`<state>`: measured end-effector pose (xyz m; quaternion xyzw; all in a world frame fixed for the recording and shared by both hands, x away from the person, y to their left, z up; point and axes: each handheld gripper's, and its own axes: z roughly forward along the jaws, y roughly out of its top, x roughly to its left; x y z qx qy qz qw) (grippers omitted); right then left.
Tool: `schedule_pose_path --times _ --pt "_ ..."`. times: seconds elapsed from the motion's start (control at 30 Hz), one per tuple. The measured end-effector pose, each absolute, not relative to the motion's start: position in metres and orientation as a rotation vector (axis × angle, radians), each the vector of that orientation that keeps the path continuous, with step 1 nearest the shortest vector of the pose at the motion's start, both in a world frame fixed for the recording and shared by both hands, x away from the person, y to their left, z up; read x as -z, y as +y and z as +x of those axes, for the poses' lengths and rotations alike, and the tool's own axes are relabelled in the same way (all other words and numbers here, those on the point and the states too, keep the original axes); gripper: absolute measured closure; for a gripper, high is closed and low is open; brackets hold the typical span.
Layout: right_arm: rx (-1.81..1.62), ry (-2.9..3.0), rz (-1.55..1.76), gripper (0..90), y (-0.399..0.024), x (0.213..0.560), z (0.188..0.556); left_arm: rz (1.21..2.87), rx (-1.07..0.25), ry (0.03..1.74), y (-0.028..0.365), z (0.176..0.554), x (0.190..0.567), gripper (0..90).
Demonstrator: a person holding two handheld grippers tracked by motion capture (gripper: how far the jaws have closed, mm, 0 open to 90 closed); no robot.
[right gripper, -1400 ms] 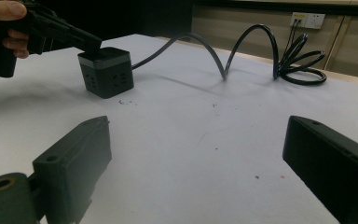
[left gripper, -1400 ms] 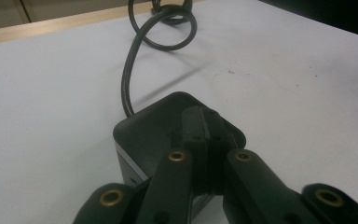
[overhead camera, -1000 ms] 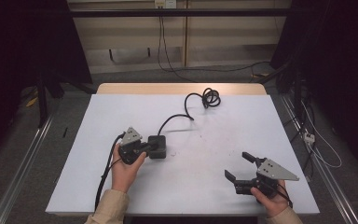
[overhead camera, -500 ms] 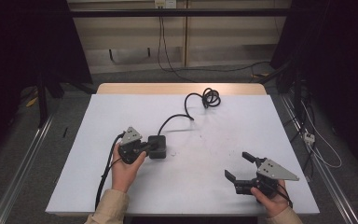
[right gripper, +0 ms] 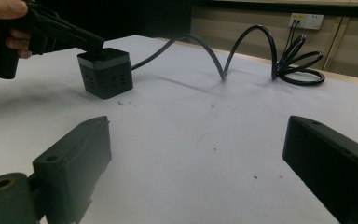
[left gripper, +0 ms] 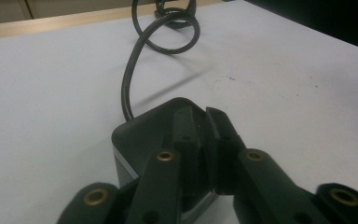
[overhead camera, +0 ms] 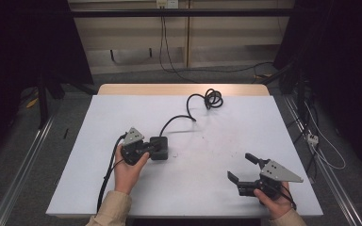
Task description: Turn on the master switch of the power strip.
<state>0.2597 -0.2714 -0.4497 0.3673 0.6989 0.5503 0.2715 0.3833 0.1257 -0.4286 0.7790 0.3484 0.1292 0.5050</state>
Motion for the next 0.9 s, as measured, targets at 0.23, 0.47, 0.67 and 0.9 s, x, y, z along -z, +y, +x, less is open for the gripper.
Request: schedule_pose_path --times 0.23,0.47,0.67,0.9 --pt "-1.481 1.881 0.987 7.1 -0.272 0.450 0.260 1.837 -0.301 0.861 0.129 0.382 0.424 66.4" --pt "-1.486 1.881 0.983 7.1 -0.270 0.450 0.260 1.839 -0.283 0.877 0.132 0.381 0.421 45.9" --pt "-1.490 1.890 0.979 7.2 -0.269 0.450 0.261 1.848 -0.275 0.876 0.134 0.379 0.420 31.9" --pt "-1.495 1.881 0.985 7.2 -0.270 0.449 0.260 1.840 -0.245 0.862 0.138 0.376 0.416 20.8"
